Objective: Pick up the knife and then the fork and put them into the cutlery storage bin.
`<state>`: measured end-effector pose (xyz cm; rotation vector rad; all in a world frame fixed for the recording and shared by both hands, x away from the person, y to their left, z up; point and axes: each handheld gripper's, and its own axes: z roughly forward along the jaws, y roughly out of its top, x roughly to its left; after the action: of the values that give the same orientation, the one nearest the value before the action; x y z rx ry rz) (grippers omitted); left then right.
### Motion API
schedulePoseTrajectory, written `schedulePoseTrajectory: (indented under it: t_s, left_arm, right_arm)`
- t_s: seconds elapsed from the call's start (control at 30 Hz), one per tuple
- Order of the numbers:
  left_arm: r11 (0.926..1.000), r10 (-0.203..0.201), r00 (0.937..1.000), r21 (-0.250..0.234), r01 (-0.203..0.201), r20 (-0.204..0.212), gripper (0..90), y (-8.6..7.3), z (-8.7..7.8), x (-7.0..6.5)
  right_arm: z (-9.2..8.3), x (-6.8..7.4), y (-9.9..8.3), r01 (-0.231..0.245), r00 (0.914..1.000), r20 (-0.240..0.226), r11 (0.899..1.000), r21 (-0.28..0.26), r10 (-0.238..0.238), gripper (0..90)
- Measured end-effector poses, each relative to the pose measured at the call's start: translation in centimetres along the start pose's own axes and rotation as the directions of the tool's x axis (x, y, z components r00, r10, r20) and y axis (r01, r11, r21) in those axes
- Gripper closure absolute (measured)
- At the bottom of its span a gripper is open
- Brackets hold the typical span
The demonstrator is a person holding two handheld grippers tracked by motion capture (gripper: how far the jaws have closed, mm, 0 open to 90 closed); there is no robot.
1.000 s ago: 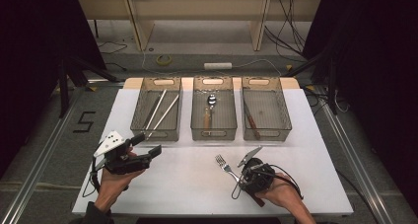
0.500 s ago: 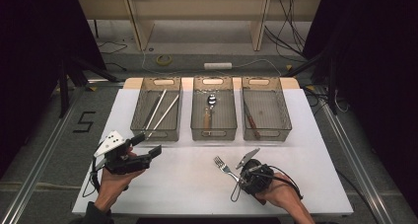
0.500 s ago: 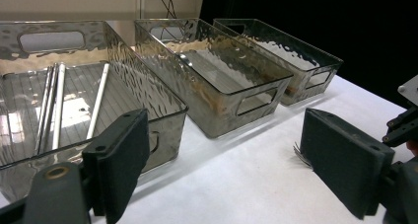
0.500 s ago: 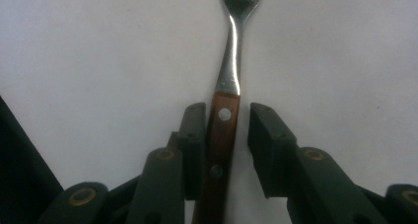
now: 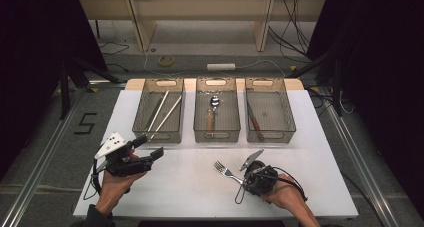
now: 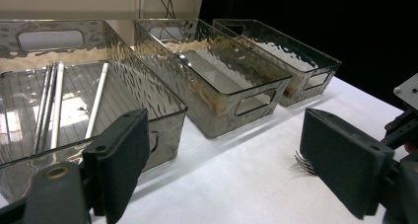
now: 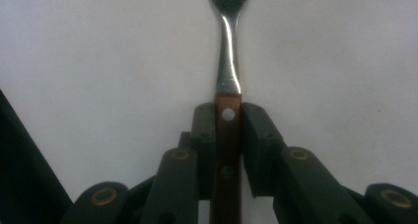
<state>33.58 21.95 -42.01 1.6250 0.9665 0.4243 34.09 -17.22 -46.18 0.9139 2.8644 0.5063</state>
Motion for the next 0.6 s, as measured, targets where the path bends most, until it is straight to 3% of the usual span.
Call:
schedulePoseTrajectory:
  t_s: [0.43, 0.6]
  left_arm:
    - [1.0, -0.002, 1.0, -0.001, 0.002, 0.0, 19.0, -0.01, 0.0, 0.02]
    - [1.0, -0.002, 1.0, 0.001, 0.002, 0.0, 19.0, -0.01, 0.01, 0.0]
  right_arm:
    - [-0.33, -0.43, -0.13, -0.006, 0.9997, -0.025, 1.0, -0.012, 0.005, 77.8]
    - [-0.9, -0.82, -0.27, -0.011, 0.999, -0.044, 0.999, -0.042, 0.009, 77.8]
